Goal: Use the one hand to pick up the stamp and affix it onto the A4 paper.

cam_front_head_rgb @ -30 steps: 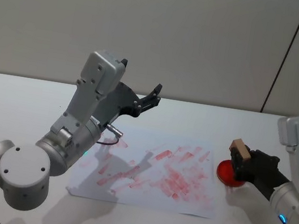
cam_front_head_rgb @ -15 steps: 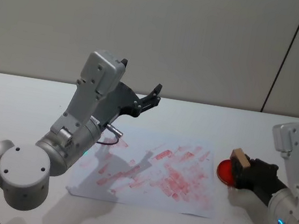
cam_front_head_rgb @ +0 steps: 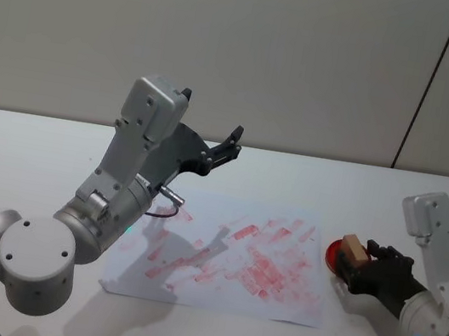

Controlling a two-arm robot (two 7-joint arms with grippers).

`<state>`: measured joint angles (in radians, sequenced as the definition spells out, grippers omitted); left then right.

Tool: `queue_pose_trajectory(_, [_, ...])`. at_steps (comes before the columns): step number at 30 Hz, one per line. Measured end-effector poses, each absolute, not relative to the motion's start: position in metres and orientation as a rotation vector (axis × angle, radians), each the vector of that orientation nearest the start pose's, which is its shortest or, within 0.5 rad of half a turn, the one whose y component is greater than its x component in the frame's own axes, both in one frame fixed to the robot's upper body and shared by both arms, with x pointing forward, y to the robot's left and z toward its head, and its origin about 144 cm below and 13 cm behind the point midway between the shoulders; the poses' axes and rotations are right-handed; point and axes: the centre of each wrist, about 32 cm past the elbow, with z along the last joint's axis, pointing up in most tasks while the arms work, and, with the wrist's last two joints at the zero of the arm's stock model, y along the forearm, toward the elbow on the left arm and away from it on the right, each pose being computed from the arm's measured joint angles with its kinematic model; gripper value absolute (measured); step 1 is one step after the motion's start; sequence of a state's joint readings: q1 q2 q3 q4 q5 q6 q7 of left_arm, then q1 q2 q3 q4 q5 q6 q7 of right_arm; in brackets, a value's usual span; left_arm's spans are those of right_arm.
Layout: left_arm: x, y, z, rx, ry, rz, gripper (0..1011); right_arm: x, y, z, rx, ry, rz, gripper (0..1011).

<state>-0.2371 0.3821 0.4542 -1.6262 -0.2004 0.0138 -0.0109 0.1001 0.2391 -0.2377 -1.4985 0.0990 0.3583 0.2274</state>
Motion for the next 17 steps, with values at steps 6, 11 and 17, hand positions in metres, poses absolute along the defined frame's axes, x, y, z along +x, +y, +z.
queue_pose_trajectory(6, [0.4920,0.1984,1.2044,0.061,-0.268,1.124,1001,0.4791,-0.2293,1.1389,-0.409,0.180,-1.137,763])
queue_pose_trajectory(11, [0.4920,0.1984,1.2044,0.061,-0.268,1.124,1001,0.4789,-0.2292,1.1383,-0.411,0.182,-1.136,891])
queue_pose_trajectory(17, [0.4920,0.1984,1.2044,0.061,-0.268,1.124,1002,0.4787,-0.2291,1.1380,-0.413,0.183,-1.135,1001])
